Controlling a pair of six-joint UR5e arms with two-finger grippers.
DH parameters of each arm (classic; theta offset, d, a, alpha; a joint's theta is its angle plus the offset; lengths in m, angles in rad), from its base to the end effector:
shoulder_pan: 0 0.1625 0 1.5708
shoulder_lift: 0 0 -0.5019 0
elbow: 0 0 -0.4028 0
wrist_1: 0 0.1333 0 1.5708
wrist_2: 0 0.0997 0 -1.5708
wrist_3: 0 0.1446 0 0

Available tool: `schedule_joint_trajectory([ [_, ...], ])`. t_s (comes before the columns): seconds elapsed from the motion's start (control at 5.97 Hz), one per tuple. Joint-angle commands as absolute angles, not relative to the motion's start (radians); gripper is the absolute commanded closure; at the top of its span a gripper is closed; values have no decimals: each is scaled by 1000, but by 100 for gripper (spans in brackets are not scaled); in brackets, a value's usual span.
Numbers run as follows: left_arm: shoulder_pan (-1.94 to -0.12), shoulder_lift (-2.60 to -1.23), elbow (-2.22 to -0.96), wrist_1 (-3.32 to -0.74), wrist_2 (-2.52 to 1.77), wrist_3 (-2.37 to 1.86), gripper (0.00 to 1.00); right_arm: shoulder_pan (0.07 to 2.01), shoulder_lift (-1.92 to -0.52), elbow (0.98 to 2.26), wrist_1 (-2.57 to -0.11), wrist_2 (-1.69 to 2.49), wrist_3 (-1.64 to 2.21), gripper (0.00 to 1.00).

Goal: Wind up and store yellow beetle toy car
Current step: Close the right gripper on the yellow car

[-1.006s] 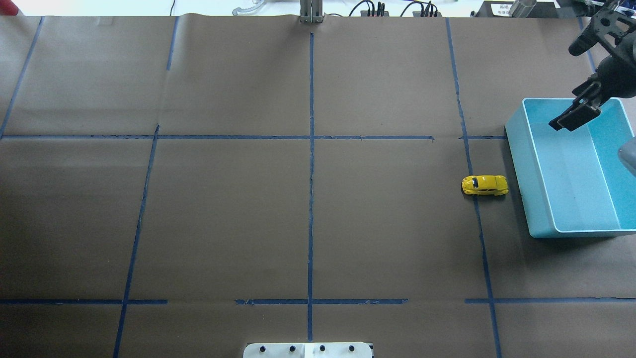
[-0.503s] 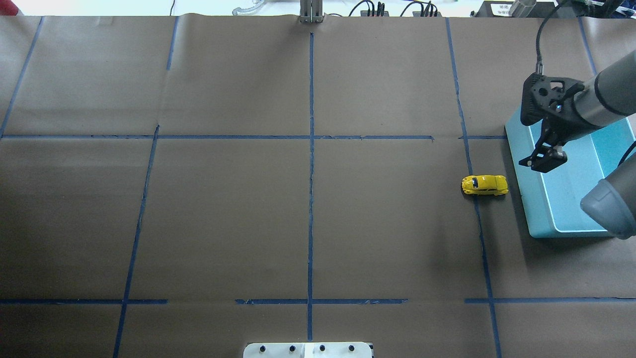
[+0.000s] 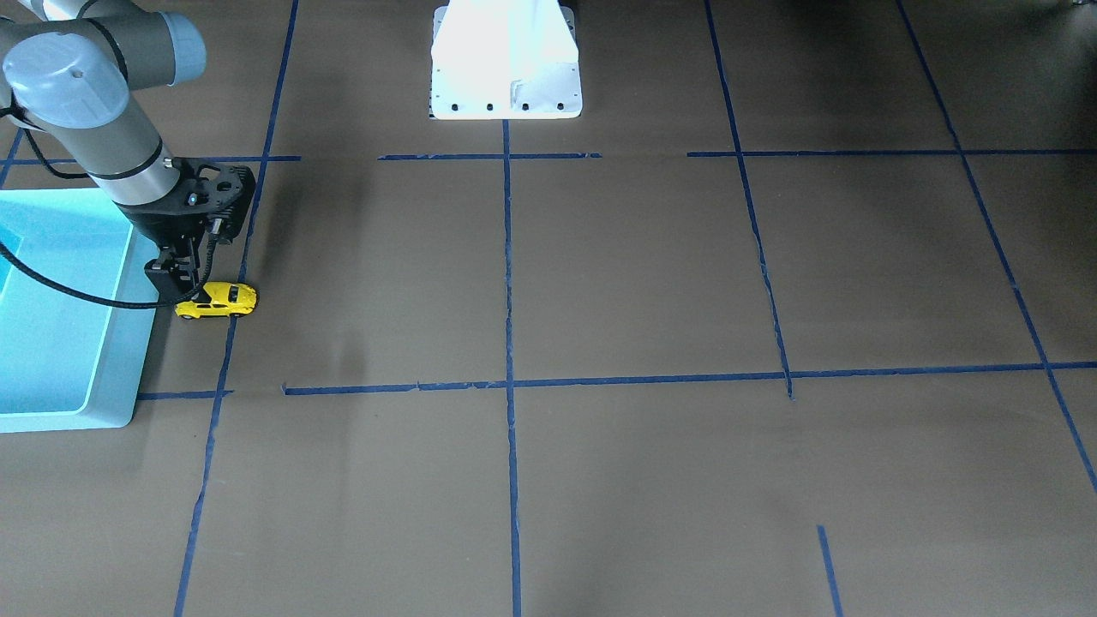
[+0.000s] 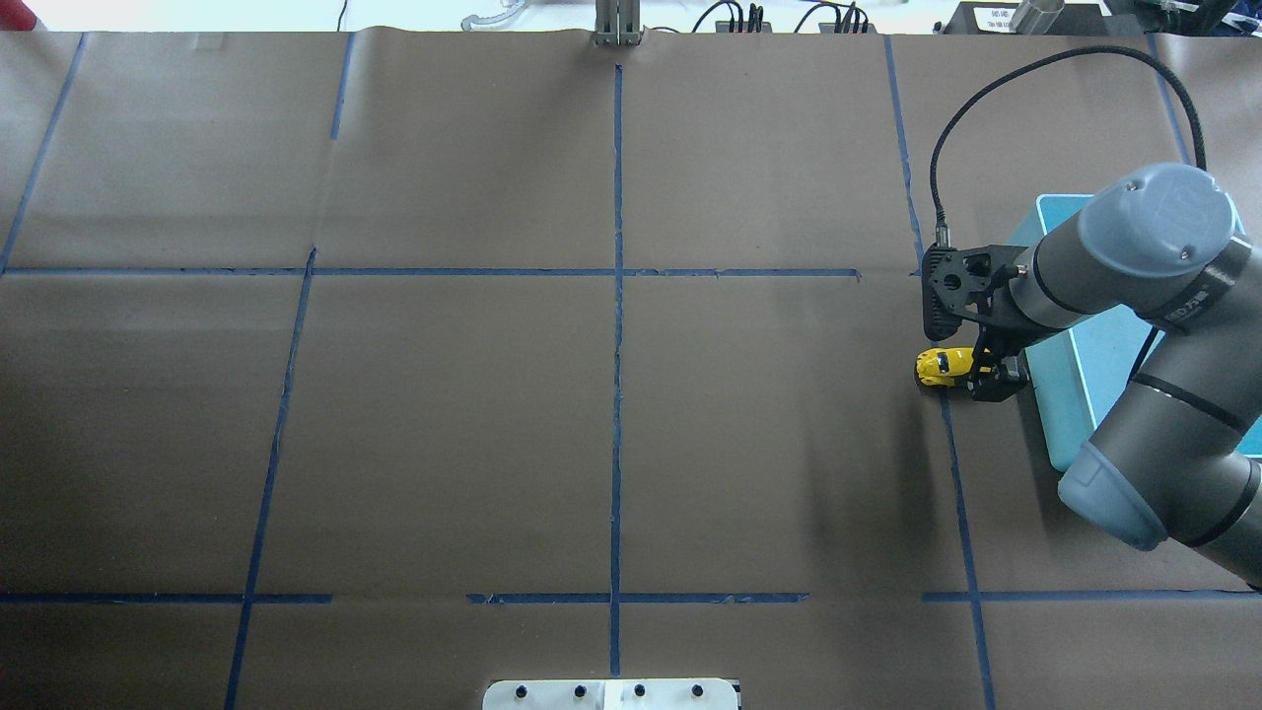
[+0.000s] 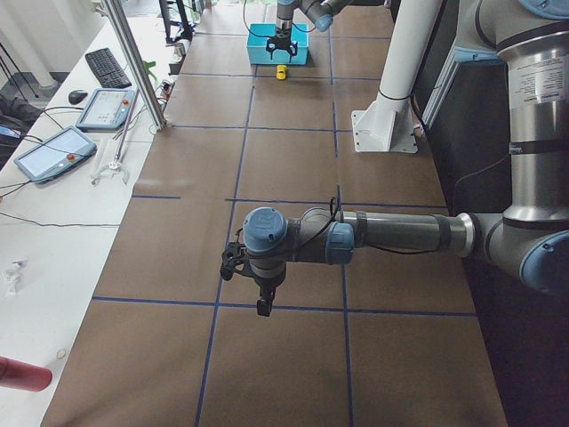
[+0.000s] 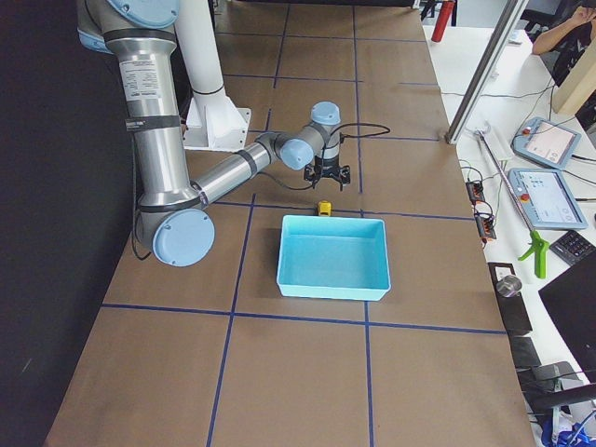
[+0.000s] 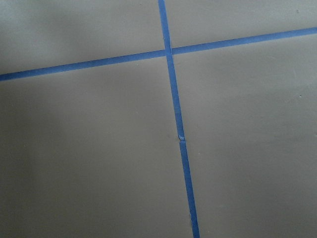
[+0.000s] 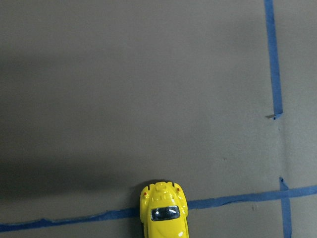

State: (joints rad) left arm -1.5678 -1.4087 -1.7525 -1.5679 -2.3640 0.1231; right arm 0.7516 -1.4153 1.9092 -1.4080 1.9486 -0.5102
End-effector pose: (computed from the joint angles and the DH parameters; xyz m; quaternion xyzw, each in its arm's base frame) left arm -0.0290 -0.4232 0.7497 0.0309 0.3851 0.0613 0.9203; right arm -0.3789 -0.4636 0.5130 0.2856 -0.2244 -0.6211 0.6944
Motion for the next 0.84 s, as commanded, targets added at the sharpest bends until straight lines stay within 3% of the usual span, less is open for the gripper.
schedule_joint_trajectory([
  [0.0, -1568, -1405, -1753, -1549, -2362, 123, 0, 726, -1420, 1899, -1416, 1921, -532, 0],
  [0.67, -1568, -1399, -1743, -1551, -2356, 121, 0, 721, -1427, 1795, -1405, 1917, -646, 0],
])
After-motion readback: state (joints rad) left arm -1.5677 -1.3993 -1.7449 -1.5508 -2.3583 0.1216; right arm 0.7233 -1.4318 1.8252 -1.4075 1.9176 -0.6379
